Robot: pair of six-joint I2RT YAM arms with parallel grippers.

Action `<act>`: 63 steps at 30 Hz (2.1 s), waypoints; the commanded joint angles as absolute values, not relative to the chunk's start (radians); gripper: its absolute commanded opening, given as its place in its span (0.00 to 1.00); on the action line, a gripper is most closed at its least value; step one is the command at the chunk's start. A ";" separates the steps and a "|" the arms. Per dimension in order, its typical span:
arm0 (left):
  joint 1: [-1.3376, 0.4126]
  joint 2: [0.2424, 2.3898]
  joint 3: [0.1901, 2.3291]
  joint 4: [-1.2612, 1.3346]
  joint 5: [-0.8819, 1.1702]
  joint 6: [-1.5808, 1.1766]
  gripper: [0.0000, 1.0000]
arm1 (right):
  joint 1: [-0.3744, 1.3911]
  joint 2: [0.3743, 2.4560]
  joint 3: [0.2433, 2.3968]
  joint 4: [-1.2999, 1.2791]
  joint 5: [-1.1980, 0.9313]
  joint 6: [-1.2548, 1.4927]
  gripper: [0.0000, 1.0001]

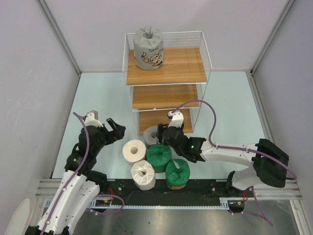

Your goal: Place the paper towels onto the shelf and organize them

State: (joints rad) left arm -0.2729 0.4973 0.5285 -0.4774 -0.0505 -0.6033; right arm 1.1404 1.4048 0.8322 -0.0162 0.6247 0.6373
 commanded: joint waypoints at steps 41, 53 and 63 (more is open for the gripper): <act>-0.278 0.502 0.494 -0.430 -0.041 -0.603 1.00 | 1.098 1.201 0.833 0.009 0.692 0.531 0.38; -0.278 0.520 0.494 -0.407 -0.034 -0.606 1.00 | 1.092 0.951 0.854 -0.192 0.391 0.454 0.39; -0.278 0.522 0.488 -0.403 -0.029 -0.617 1.00 | 1.117 0.845 1.028 -0.291 0.195 0.351 0.41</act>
